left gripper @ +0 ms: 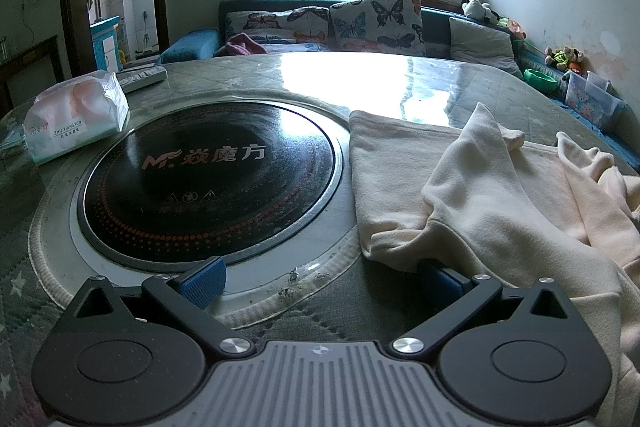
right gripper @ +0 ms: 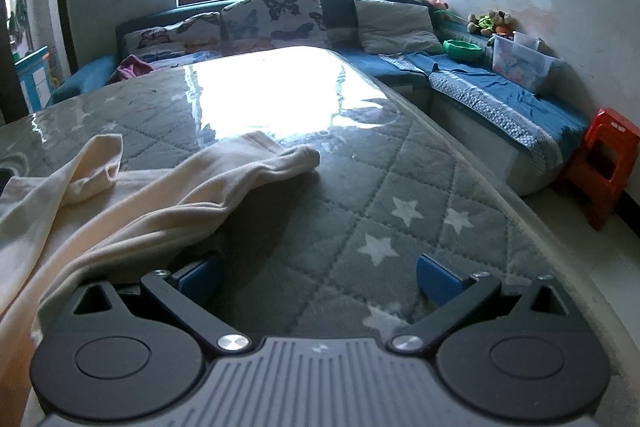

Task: Fold clothes
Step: 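Move both grippers toward the crumpled cream sweatshirt on the table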

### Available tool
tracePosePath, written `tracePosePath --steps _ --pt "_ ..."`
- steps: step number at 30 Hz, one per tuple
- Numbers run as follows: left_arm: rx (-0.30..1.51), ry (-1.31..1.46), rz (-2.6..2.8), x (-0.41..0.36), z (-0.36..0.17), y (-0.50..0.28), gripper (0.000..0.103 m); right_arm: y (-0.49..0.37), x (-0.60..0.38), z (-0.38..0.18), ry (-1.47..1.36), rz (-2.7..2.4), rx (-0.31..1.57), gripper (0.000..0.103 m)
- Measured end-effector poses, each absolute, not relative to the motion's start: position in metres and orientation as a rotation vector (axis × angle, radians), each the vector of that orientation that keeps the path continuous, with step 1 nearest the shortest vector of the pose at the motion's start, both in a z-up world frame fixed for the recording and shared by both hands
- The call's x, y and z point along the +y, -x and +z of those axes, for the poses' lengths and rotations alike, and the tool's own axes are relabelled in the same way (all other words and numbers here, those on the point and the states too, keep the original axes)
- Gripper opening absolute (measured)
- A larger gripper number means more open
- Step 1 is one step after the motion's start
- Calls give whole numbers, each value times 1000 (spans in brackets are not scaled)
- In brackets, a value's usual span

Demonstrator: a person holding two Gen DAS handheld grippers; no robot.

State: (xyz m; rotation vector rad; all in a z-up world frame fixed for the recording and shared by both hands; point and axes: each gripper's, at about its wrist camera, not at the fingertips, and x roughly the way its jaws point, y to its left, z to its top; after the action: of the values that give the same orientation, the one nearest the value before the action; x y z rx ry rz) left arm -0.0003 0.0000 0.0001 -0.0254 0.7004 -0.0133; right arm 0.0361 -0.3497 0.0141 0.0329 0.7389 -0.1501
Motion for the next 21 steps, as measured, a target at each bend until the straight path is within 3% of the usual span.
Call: tracePosePath --steps 21 --pt "707 11 10 -16 15 30 103 47 -340 48 -21 18 630 103"
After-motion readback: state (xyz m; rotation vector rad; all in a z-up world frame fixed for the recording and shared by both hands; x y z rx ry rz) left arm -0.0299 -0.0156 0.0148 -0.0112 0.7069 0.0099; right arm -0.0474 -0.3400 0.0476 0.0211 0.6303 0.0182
